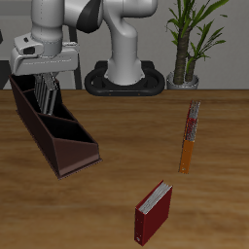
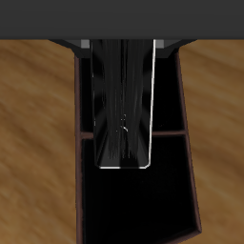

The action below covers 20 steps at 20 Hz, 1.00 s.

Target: Place the striped book into the right desk caddy's back compartment

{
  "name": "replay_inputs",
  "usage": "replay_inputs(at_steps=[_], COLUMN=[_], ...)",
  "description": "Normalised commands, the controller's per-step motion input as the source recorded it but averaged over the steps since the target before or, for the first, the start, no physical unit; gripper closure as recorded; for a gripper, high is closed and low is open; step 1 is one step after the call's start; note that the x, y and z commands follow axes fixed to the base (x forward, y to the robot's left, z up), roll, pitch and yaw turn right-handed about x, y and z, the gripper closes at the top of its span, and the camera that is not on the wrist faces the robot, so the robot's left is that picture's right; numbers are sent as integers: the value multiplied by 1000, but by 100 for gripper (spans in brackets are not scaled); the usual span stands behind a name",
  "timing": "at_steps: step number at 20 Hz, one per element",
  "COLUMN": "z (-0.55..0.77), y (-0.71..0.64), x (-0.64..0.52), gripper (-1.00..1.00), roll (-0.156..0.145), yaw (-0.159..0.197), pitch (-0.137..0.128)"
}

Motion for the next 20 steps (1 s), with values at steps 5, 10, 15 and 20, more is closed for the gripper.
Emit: replay_inputs(at_steps=[5,10,15,20], z=[-194,-135,-89,-178], y=[-94,-22,-98,-52], x=[26,-26,18,-22], gripper=[100,100,100,100], roll=[-27,-11,-33,-28], yaw=[-1,-3,-11,-17], pitch=[24,13,19,39])
